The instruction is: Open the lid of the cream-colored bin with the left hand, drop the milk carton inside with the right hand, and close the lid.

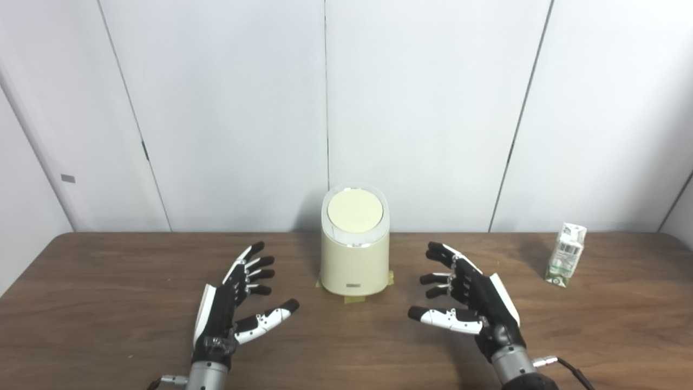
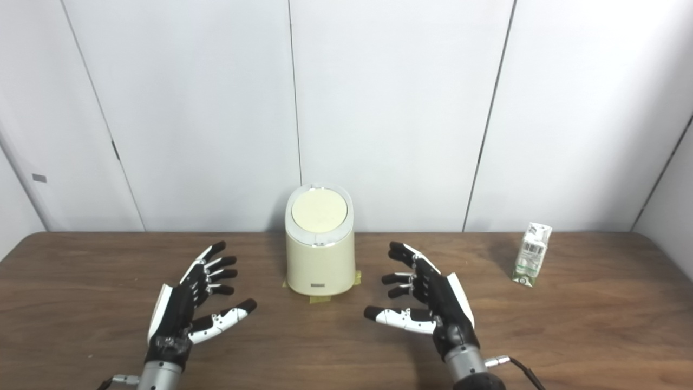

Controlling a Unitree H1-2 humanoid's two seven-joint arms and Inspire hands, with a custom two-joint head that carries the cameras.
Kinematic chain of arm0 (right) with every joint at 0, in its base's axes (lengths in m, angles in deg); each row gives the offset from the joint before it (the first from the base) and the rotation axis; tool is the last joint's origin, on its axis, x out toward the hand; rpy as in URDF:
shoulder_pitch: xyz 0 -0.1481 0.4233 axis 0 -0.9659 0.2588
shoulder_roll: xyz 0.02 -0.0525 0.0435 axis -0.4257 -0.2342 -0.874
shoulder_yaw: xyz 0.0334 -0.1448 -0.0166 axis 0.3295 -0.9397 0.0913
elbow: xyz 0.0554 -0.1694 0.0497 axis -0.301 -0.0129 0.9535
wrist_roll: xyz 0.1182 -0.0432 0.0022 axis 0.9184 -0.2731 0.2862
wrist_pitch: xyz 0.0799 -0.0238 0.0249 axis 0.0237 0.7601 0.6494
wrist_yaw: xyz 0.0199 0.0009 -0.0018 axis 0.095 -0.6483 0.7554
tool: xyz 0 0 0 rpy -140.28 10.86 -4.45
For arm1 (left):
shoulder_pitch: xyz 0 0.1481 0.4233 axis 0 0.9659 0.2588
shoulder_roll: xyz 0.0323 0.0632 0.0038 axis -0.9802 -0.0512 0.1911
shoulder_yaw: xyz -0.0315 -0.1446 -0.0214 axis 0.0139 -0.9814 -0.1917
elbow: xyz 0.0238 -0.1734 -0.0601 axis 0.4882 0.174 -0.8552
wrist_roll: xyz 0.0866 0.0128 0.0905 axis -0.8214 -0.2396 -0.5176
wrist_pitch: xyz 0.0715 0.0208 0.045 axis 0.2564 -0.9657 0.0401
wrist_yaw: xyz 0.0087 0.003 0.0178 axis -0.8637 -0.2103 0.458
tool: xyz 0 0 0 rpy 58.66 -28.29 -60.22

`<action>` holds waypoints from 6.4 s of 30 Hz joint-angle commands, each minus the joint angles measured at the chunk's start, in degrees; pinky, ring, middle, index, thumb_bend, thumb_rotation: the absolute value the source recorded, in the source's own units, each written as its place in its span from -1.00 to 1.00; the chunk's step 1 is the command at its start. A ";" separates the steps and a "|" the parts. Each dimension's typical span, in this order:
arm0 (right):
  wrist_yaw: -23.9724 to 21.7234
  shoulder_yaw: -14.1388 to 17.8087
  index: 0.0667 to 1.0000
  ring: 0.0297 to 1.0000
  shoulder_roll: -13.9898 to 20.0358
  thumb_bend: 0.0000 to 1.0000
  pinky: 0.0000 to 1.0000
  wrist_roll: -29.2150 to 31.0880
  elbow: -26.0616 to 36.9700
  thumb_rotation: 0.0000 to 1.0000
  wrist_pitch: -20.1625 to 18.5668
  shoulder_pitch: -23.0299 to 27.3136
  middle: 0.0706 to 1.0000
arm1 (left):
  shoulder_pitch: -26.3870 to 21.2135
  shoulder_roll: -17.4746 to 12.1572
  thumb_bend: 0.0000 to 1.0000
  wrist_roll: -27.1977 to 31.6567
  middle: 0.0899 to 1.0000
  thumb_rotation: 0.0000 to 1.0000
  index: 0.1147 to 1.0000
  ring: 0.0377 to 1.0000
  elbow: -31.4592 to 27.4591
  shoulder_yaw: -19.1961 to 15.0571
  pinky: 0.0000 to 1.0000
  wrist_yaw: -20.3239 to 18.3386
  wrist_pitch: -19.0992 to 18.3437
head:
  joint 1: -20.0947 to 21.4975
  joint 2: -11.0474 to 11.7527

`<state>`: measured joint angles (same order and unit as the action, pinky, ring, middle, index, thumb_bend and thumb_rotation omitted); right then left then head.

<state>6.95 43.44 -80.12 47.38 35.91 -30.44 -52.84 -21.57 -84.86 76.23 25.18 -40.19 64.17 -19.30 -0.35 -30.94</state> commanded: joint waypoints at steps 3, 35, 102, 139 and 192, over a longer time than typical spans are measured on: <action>0.07 0.01 0.63 0.29 0.09 0.55 0.08 0.38 2.22 -0.75 1.01 2.01 0.65 | -1.48 0.15 0.49 -0.26 0.58 -0.81 0.76 0.48 -0.53 -0.05 0.26 0.36 1.14 | -0.02 -0.06; 0.28 0.17 0.63 0.27 0.42 0.51 0.08 0.34 -0.22 -0.84 3.01 3.00 0.64 | -10.09 1.02 0.81 -5.60 0.90 -0.18 1.00 0.88 -8.24 -0.15 0.84 1.35 -15.54 | -0.64 1.40; 3.00 -0.95 0.61 0.18 -0.83 0.32 0.02 -3.24 2.56 -0.60 0.88 3.18 0.58 | -37.79 -10.89 1.00 -46.37 1.00 -0.43 1.00 0.98 13.94 31.69 0.78 -10.93 -31.52 | 1.21 -0.03; 2.77 0.77 0.61 0.22 -0.67 0.31 0.09 0.78 0.98 -0.75 3.17 3.08 0.60 | -7.62 -3.58 0.77 -0.12 0.60 -0.45 0.65 0.60 -7.78 -2.81 0.57 -4.46 -21.02 | 0.18 0.04; -8.15 10.47 0.94 0.90 30.32 0.98 0.79 3.92 -35.33 -0.42 5.45 24.75 0.98 | -0.90 -6.93 0.40 2.49 0.46 -0.98 0.37 0.44 -0.36 -6.84 0.28 -1.03 -4.34 | 24.01 6.84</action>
<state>-0.59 53.28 -52.15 49.76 0.22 -28.67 -30.60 -21.01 -90.79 78.93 27.15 -46.78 62.61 -24.14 23.64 -24.08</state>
